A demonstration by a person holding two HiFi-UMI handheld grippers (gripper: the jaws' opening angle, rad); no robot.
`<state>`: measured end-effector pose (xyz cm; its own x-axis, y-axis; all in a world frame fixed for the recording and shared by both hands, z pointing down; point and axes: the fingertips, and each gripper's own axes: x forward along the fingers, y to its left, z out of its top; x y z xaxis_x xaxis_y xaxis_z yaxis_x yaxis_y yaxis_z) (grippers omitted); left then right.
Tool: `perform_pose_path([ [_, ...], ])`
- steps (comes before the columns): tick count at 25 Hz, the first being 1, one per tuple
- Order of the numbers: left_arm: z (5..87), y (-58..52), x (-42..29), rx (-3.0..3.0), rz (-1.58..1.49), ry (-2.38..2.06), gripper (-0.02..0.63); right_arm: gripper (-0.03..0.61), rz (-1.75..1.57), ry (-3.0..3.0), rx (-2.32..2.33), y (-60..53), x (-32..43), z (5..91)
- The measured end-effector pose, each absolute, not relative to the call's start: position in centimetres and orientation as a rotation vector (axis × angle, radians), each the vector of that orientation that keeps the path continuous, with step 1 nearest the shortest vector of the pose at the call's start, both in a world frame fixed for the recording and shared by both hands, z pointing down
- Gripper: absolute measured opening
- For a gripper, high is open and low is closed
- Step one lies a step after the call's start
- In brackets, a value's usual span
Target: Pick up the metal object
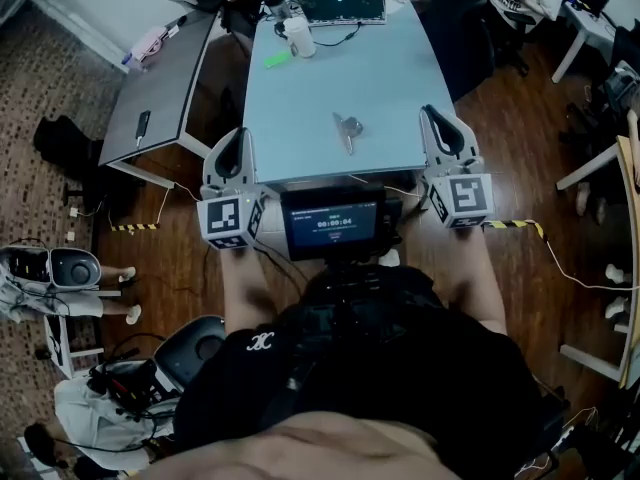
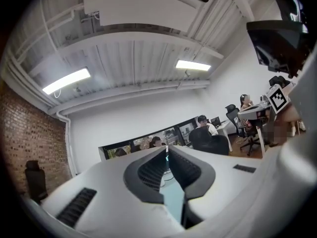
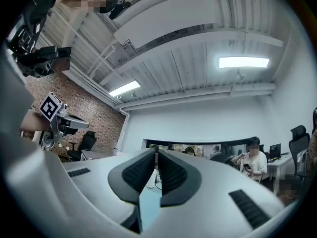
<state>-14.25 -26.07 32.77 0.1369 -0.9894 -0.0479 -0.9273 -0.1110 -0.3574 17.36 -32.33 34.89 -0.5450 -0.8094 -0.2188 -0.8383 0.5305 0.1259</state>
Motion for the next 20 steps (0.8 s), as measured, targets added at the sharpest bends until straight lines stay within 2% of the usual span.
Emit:
perform_pose_path([
  [20,31.9,-32.3,-17.3,-2.110,-0.303,1.834,0.028,0.028,0.185,2.707,-1.376,-40.0,11.8,39.0],
])
